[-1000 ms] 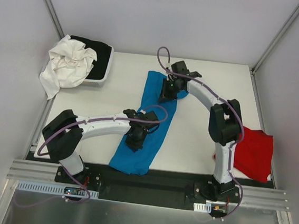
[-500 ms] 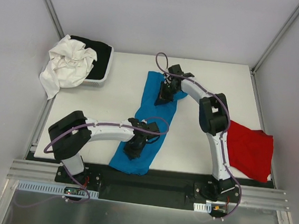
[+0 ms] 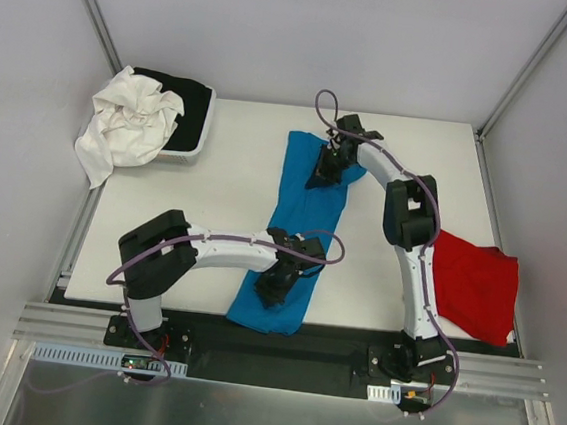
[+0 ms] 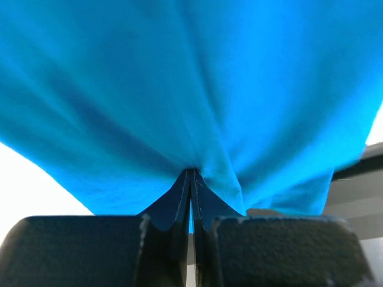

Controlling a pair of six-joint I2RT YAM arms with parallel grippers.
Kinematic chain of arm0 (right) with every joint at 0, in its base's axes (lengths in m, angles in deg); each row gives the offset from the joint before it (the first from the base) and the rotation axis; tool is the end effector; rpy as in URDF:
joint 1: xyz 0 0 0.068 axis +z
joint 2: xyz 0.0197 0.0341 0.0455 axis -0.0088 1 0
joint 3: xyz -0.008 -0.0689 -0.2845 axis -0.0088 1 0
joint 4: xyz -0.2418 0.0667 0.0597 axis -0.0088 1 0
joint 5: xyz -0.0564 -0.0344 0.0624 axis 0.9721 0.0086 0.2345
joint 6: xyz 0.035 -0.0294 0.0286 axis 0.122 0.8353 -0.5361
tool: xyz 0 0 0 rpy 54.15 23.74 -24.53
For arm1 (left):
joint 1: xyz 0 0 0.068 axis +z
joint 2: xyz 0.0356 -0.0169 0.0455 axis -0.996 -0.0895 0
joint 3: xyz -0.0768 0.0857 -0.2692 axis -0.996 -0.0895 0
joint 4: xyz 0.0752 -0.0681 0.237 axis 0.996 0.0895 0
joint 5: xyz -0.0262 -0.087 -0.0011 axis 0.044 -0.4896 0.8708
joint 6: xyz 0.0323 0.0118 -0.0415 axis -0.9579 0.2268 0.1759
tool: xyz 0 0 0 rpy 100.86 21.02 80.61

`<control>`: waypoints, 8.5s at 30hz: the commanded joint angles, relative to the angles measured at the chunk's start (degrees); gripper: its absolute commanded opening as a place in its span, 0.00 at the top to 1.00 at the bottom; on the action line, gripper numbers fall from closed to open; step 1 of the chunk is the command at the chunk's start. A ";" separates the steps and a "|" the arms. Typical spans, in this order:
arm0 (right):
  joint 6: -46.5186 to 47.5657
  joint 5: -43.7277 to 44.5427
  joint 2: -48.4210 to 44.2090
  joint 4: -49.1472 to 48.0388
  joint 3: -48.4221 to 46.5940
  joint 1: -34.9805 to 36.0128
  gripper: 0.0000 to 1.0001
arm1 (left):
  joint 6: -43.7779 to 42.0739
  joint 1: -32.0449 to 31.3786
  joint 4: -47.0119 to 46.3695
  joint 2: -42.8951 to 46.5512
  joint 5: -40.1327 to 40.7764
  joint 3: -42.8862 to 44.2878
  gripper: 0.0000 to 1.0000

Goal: Fold and stack the t-shirts
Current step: Fold the tshirt

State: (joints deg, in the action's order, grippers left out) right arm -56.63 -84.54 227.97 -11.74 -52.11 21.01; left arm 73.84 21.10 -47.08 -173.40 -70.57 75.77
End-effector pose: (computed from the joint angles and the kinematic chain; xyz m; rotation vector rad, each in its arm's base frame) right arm 0.4905 0.2114 0.1637 -0.3951 2.6447 0.8395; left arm 0.1428 -0.2916 0.1783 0.8090 2.9275 -0.2259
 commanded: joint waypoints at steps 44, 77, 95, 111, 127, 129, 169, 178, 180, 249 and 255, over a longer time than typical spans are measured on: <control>4.35 -14.80 -20.67 -3.51 6.24 -8.60 0.86 | -4.34 -3.29 7.67 -6.16 7.14 27.87 0.83; -10.39 -36.68 -89.15 -18.89 79.84 -13.08 0.00 | 12.10 2.33 12.51 21.62 8.31 4.42 0.59; 4.98 22.63 -103.23 24.51 63.50 -10.10 0.00 | 12.89 1.80 14.62 25.49 9.89 3.82 0.59; -17.24 55.96 -81.16 40.27 56.28 31.00 0.03 | 16.49 1.72 15.85 25.22 15.16 -0.14 0.39; -28.59 46.56 -90.56 20.59 75.26 40.36 0.04 | 24.91 1.72 5.93 32.60 9.63 -15.24 0.01; -28.77 45.59 -91.88 19.18 78.06 40.44 0.04 | 26.24 1.72 4.17 33.74 8.23 -18.66 0.01; -28.16 35.04 -72.73 -12.38 85.03 41.32 0.21 | 25.98 -0.74 -3.05 31.02 0.57 -16.40 0.57; -28.51 33.02 -66.93 -17.39 84.23 42.82 0.22 | 25.10 -1.97 -9.80 23.91 -0.65 -19.11 0.56; -28.86 33.11 -66.84 -17.31 83.80 43.34 0.21 | 25.80 -1.97 -11.74 23.46 -1.44 -20.26 0.56; -15.41 25.81 -57.08 -11.33 70.00 25.33 0.99 | 13.07 2.06 -12.89 1.23 -1.80 -1.90 1.00; -15.06 26.07 -60.58 -8.01 67.98 24.80 0.99 | 10.78 4.79 -11.93 5.16 -3.55 -0.49 1.00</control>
State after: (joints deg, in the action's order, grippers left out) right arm -72.69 -58.45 170.75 -22.76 19.38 46.02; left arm 87.63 25.38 -60.24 -171.36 -73.98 73.28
